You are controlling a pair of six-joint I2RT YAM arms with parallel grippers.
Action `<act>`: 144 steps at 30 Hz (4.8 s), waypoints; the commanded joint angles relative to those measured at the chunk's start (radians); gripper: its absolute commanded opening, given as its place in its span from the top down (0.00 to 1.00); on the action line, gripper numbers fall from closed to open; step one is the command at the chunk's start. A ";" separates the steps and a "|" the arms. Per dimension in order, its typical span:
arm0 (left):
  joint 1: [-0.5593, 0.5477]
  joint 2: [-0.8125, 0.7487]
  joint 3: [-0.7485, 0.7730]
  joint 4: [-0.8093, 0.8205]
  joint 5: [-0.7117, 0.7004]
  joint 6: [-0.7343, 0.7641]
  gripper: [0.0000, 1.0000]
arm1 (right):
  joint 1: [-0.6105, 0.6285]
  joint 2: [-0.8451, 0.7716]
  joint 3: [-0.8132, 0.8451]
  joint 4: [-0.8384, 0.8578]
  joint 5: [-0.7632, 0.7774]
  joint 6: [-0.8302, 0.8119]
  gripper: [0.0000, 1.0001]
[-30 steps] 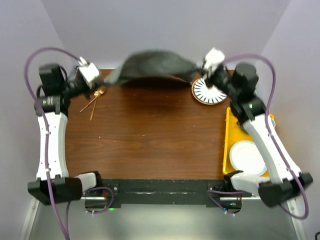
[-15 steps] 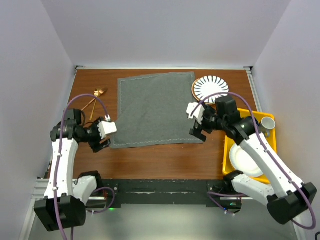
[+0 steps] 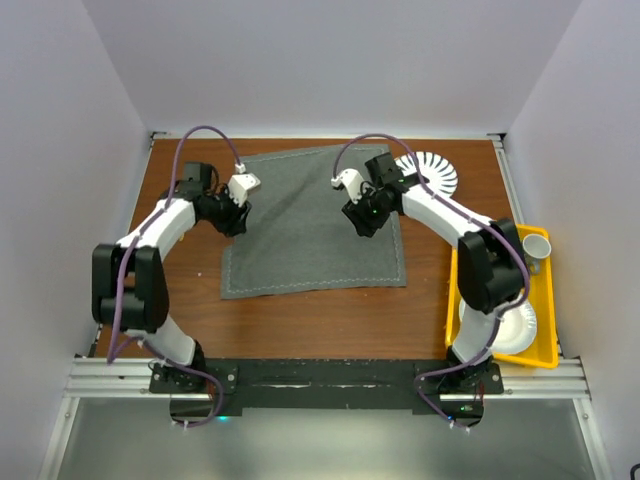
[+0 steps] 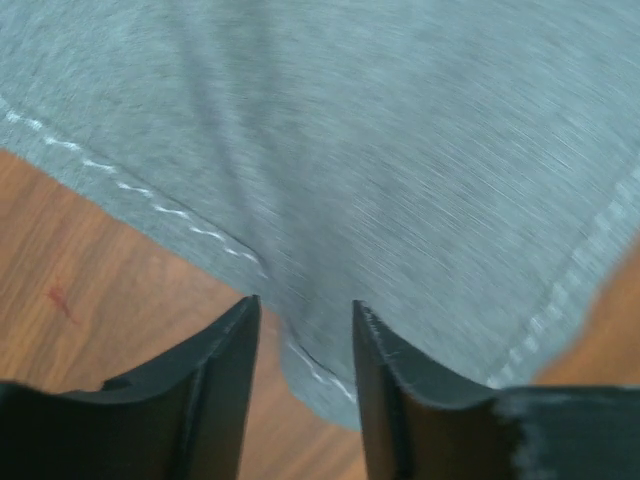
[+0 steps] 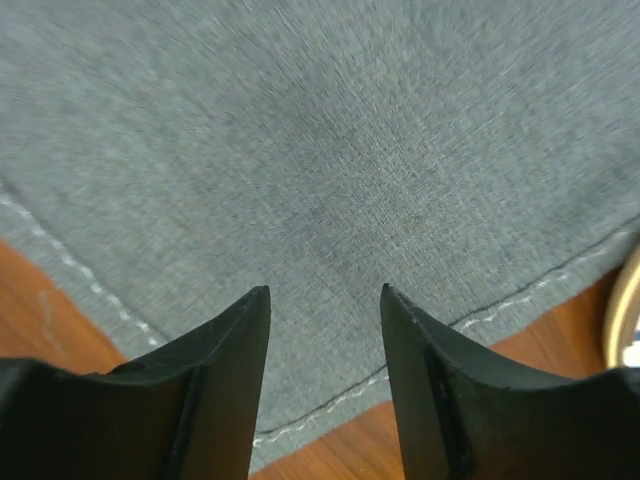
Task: Fold the napkin into a case and place the utensils inside
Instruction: Flatten the napkin at the center of the board.
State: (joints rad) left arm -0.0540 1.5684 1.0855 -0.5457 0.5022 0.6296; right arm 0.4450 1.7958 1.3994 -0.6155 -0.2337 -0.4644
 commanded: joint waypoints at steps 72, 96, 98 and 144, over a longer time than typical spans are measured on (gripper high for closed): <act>0.006 -0.246 -0.535 -0.209 -0.293 0.435 0.76 | 0.147 -0.145 -0.560 -0.135 0.258 -0.189 0.78; 0.062 -0.343 -0.314 -0.401 -0.139 0.446 0.75 | 0.333 -0.271 -0.419 -0.288 0.143 -0.103 0.65; 0.063 -0.302 -0.268 -0.324 -0.134 0.366 0.71 | 0.331 -0.236 -0.377 -0.274 0.139 -0.082 0.65; 0.209 -0.030 0.370 0.318 -0.123 -0.393 0.00 | -0.144 0.398 0.687 -0.010 0.142 0.369 0.37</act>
State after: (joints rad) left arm 0.1501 1.5505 1.4311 -0.5514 0.4564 0.5392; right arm 0.2962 2.1326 2.0048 -0.6956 -0.1658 -0.1555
